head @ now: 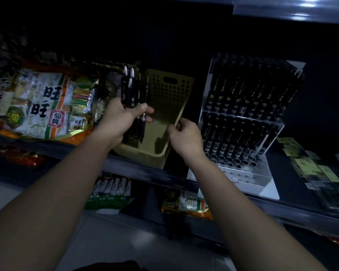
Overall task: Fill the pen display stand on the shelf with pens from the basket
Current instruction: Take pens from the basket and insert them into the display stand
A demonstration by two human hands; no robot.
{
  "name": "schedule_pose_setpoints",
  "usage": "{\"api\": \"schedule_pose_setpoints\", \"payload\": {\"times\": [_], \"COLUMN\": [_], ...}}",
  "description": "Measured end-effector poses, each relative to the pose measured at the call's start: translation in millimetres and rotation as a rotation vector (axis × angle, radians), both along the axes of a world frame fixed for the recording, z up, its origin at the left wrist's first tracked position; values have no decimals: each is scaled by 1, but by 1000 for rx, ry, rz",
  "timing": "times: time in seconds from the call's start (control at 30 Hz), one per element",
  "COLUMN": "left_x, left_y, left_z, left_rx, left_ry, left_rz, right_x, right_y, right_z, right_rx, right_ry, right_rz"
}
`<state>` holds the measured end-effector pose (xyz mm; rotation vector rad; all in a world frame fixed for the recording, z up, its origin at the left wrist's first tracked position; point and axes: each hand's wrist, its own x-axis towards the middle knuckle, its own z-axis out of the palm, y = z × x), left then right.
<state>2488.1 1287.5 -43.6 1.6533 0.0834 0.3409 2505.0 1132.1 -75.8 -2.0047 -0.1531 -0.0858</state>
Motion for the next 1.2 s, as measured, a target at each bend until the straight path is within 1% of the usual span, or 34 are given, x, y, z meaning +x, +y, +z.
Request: {"api": "schedule_pose_setpoints", "payload": {"times": [0.1, 0.17, 0.33, 0.43, 0.5, 0.6, 0.63, 0.67, 0.77, 0.83, 0.93, 1.03, 1.13, 1.2], "left_x": [-7, -13, -33, -49, -60, -74, -79, -82, -89, -91, -95, -97, -97, -96], "left_y": [-11, -18, -35, -47, -57, -74, -80, -86, -105, -116, -128, -135, -141, -143], "left_z": [18, 29, 33, 24, 16, 2, -1, -4, -12, -16, -23, -26, -27, -27], "left_rx": [-204, -271, -338, -372, -369, -378, -382, -382, -360, -368, -369, -367, -391, -371], "left_ry": [-54, -79, -57, -6, 39, 106, 128, 152, 229, 275, 331, 389, 424, 442], "left_rz": [-42, -85, -196, -237, -265, -310, -326, -344, -390, -400, -444, -490, -548, -564], "right_x": [1, 0, -6, -17, -28, -47, -53, -56, -64, -67, -66, -64, -63, -63], "right_y": [3, 4, 4, -6, -18, -36, -42, -50, -69, -80, -96, -109, -117, -120], "right_z": [-3, -5, -5, 0, 7, 26, 32, 38, 48, 52, 48, 43, 38, 38], "right_rx": [-30, -40, -22, -27, 110, 461, 524, 544, 496, 476, 401, 304, 299, 299], "right_ry": [1, 13, 26, -9, -9, 73, 79, 63, -30, -74, -48, -19, -15, -9], "right_rz": [-12, -13, 15, 26, 43, 103, 101, 87, 78, 142, 245, 237, 239, 273]}}
